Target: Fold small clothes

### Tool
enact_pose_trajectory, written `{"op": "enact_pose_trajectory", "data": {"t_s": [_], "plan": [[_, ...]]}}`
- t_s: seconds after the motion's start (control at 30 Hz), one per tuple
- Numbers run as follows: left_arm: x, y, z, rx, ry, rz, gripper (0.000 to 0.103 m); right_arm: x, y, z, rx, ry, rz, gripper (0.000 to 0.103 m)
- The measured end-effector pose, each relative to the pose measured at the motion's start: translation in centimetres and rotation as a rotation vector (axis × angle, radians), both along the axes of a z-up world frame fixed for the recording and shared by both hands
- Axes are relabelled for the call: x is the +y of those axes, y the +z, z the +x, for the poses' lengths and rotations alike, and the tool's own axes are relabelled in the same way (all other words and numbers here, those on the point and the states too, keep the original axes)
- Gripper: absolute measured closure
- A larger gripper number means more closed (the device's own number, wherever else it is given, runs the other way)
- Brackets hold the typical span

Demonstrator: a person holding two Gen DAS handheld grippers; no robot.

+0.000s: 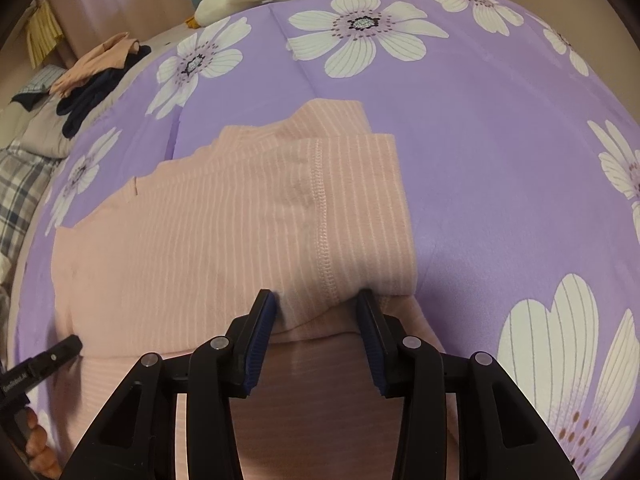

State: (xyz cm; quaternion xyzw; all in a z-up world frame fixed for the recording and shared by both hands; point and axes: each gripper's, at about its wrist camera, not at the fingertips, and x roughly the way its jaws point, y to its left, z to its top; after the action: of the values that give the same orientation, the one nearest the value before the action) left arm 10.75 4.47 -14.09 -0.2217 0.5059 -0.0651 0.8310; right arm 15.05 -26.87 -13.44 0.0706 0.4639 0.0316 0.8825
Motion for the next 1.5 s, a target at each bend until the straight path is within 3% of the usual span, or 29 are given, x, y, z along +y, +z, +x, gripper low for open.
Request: {"op": "enact_pose_trajectory", "data": {"t_s": [0.13,0.2,0.27,0.33,0.37,0.43,0.53,0.67,0.93,1.03,1.2,1.3,1.37,1.43,1.5], "plan": [[-0.2,0.3,0.0,-0.001,0.005,0.017,0.086,0.1,0.1,0.1,0.000,0.000,-0.007,0.059],[-0.5,0.7,-0.5,-0.008,0.002,0.043,0.086,0.0,0.1,0.0,-0.003,0.020,0.014,0.052],[-0.7,1.3,-1.4,-0.005,-0.007,0.046,0.078,-0.2,0.5,-0.5,-0.014,0.034,0.032,0.050],[-0.8,2.1,-3.0,-0.004,-0.031,0.014,0.058,-0.5,1.2,-1.5,-0.020,0.042,0.055,0.049],[-0.8,2.6,-3.7,-0.016,-0.037,0.018,0.053,-0.5,1.6,-2.1,-0.024,0.051,0.063,0.048],[-0.9,3.8,-5.6,-0.053,-0.050,0.069,0.036,-0.8,2.4,-3.5,-0.042,0.077,0.078,0.038],[-0.7,4.8,-8.5,-0.074,-0.058,0.107,0.027,-1.6,4.2,-6.8,-0.088,0.106,0.083,0.035],[0.2,4.3,-11.5,-0.040,-0.047,0.075,0.026,-3.1,5.2,-10.5,-0.099,0.107,0.112,0.030],[0.9,1.6,-16.3,0.080,-0.041,0.006,0.028,-6.4,3.6,-16.9,-0.023,0.038,0.076,0.030],[0.5,1.4,-17.4,0.079,-0.052,0.030,0.032,-7.9,2.3,-18.5,0.029,-0.021,0.093,0.030],[-0.6,0.9,-18.5,0.095,-0.100,0.002,0.037,-9.8,0.2,-20.7,0.111,-0.095,0.122,0.030],[-1.9,0.5,-19.0,0.073,-0.134,0.044,0.040,-10.2,-0.7,-21.1,0.144,-0.109,0.156,0.030],[-2.4,0.3,-19.2,0.058,-0.156,0.098,0.046,-10.1,-1.4,-21.2,0.168,-0.102,0.188,0.037],[-2.7,0.2,-19.3,0.055,-0.177,0.107,0.067,-9.8,-1.9,-21.1,0.179,-0.092,0.199,0.046],[-2.5,-0.3,-19.0,0.071,-0.187,0.045,0.086,-9.3,-1.8,-21.4,0.182,-0.088,0.147,0.057]]}}
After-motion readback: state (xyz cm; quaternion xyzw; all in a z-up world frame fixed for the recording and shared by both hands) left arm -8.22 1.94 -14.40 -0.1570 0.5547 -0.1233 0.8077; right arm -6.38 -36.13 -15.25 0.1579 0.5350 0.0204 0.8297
